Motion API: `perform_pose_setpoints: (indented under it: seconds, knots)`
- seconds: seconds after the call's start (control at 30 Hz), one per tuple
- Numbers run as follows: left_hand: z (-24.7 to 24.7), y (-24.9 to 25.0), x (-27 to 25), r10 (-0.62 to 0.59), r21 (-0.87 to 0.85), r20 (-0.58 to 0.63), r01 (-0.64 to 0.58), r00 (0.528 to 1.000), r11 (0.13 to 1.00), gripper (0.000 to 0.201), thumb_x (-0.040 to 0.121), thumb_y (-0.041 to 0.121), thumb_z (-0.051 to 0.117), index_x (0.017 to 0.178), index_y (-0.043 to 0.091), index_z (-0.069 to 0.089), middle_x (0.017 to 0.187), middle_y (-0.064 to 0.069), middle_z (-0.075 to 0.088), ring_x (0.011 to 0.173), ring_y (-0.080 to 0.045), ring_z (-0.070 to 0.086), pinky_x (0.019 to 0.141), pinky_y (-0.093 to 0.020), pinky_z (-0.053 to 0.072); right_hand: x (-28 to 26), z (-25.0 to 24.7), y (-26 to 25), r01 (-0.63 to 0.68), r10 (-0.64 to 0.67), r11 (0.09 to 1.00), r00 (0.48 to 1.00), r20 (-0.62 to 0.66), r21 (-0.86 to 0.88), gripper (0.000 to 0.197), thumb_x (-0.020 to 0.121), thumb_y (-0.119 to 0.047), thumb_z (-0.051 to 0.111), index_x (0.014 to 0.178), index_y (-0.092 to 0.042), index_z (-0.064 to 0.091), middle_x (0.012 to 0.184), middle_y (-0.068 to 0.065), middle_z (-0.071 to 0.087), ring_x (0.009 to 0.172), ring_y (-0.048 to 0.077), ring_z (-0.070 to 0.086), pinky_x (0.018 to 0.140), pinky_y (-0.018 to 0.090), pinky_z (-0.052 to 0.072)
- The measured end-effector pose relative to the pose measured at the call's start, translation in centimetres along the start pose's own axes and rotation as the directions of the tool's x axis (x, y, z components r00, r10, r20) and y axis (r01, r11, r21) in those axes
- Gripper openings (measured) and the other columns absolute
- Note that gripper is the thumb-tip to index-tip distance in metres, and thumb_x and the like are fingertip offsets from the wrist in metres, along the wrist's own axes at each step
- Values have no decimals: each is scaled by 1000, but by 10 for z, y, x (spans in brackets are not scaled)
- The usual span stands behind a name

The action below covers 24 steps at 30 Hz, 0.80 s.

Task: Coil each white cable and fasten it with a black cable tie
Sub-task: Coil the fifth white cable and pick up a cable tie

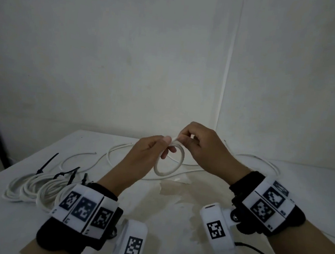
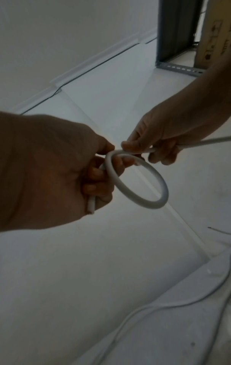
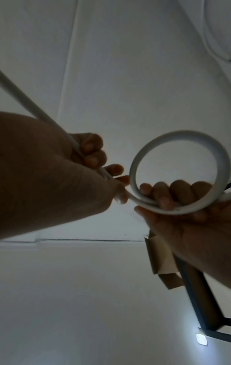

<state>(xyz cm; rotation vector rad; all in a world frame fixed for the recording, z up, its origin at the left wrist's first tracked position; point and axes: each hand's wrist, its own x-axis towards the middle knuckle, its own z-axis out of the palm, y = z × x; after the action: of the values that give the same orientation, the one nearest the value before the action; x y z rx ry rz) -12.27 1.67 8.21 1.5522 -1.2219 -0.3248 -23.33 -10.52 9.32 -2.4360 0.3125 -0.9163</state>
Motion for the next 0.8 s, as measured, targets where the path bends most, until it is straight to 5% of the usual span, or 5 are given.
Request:
perform_pose_setpoints:
  seconds: [0.1, 0.2, 0.33, 0.53, 0.8]
  knots:
    - [1, 3, 0, -27, -61, 10, 28, 1000, 998, 41, 98, 27, 36, 79, 6, 65, 50, 21, 49, 49, 5, 42, 50, -6, 32, -1, -3, -4, -103, 88, 989, 987, 131, 109, 21, 96, -21, 45, 83, -19, 61, 81, -8, 62, 74, 7, 55, 70, 20, 42]
    - [1, 3, -2, -54, -61, 55, 58, 997, 996, 41, 98, 29, 34, 78, 12, 65, 53, 18, 46, 50, 2, 37, 50, -8, 30, -6, -6, -7, -198, 149, 954, 965, 218, 224, 31, 97, -21, 43, 81, -9, 66, 74, 4, 68, 45, 3, 37, 48, 10, 32]
    - [4, 2, -3, -101, -60, 91, 107, 991, 993, 39, 98, 32, 34, 82, 11, 64, 62, 13, 44, 56, -3, 34, 56, -16, 31, -10, -5, -6, -219, 175, 931, 970, 171, 292, 22, 94, -21, 49, 89, -8, 66, 66, 7, 68, 57, 8, 52, 62, 17, 41]
    - [-2, 2, 2, -137, -184, -35, 128, 990, 975, 36, 97, 28, 37, 77, 17, 64, 59, 11, 41, 51, -4, 32, 48, -11, 29, -15, -17, -4, -336, 251, 849, 936, 248, 409, 26, 97, -28, 42, 100, -19, 66, 80, 5, 73, 45, 12, 22, 43, 21, 22]
    - [-9, 1, 4, -79, -39, 12, 79, 997, 996, 32, 98, 20, 39, 75, 13, 61, 43, 17, 46, 39, -2, 32, 41, -8, 27, -13, -17, -3, -331, 292, 840, 944, 156, 430, 22, 91, -18, 53, 87, -9, 73, 74, 3, 71, 42, 9, 25, 41, 18, 25]
